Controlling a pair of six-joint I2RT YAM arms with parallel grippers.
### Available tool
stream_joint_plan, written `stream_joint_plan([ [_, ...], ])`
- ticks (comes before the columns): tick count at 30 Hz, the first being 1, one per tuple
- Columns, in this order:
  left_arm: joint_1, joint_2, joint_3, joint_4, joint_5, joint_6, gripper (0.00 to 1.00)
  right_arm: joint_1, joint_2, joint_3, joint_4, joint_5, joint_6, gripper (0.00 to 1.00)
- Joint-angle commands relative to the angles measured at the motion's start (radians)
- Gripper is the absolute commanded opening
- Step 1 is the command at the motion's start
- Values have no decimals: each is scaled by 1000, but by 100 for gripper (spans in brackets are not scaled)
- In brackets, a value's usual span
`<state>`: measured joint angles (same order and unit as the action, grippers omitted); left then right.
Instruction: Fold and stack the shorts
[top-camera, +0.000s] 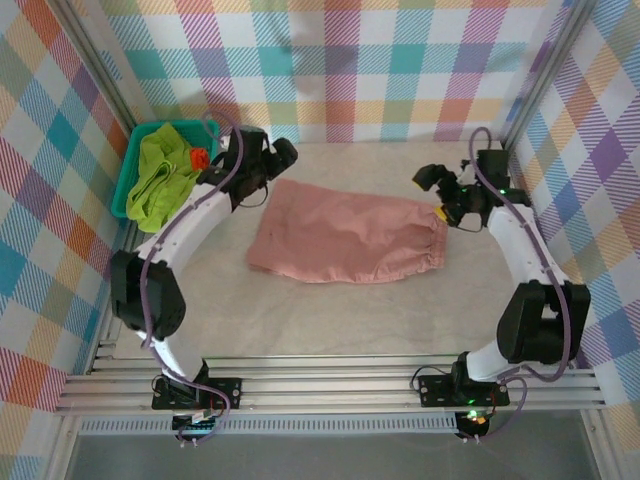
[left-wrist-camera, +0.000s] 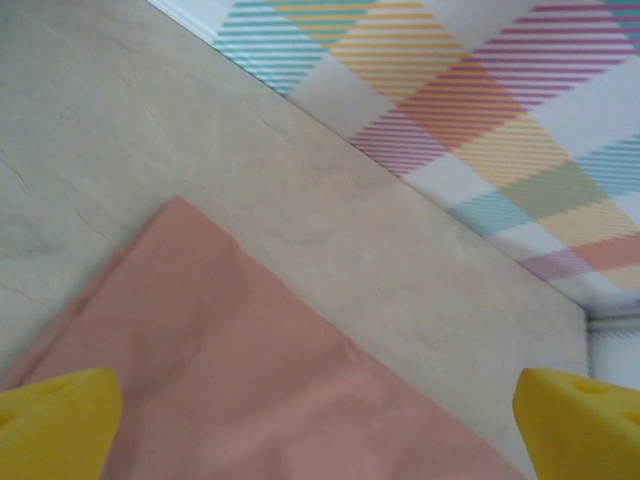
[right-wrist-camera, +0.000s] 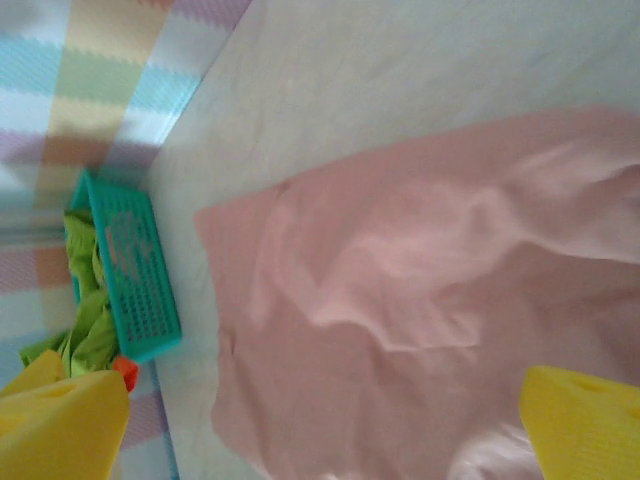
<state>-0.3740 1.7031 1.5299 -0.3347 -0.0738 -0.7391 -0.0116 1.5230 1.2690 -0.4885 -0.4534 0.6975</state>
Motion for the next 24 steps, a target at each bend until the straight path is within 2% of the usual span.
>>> stream_joint_plan([
  [1, -40, -5, -145, 131, 44, -49, 100, 26, 124, 49, 22, -57, -23, 99],
  [7, -95, 18, -355, 245, 44, -116, 100, 24, 333, 145, -19, -18, -72, 100],
  [13, -113, 24, -537, 317, -43, -123, 100, -13, 462, 165, -12, 3, -74, 99],
  [19, -114, 0, -693, 361, -83, -155, 100, -37, 555, 198, -46, -6, -65, 99],
  [24, -127, -59, -810, 399, -101, -198, 100, -39, 550, 186, -24, -60, -62, 99],
])
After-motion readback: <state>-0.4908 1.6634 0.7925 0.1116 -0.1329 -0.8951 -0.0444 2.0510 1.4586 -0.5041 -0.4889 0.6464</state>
